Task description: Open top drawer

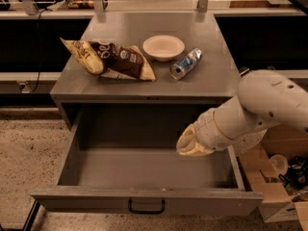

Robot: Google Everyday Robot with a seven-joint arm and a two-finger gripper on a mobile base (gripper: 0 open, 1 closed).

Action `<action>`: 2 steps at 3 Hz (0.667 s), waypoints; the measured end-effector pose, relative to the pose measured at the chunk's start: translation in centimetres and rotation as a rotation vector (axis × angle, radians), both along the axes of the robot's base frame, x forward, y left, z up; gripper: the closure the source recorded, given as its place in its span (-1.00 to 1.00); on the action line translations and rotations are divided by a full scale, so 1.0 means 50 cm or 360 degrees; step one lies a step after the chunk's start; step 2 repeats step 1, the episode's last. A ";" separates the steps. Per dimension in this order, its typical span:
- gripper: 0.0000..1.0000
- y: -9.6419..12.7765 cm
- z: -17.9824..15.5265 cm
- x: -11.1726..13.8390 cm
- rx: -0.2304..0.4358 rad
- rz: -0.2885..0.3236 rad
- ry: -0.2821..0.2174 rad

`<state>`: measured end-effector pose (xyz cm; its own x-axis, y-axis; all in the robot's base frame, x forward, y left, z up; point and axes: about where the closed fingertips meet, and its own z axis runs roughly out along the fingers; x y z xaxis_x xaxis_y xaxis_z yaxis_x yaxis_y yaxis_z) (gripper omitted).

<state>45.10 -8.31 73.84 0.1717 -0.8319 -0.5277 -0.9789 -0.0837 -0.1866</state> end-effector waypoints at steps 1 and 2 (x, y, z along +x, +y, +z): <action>0.63 -0.023 0.056 0.038 0.0086 0.0011 -0.0168; 0.63 -0.023 0.056 0.038 0.0086 0.0011 -0.0168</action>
Offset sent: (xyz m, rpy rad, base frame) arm 0.0000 0.0000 0.0000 0.0000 0.0000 0.0000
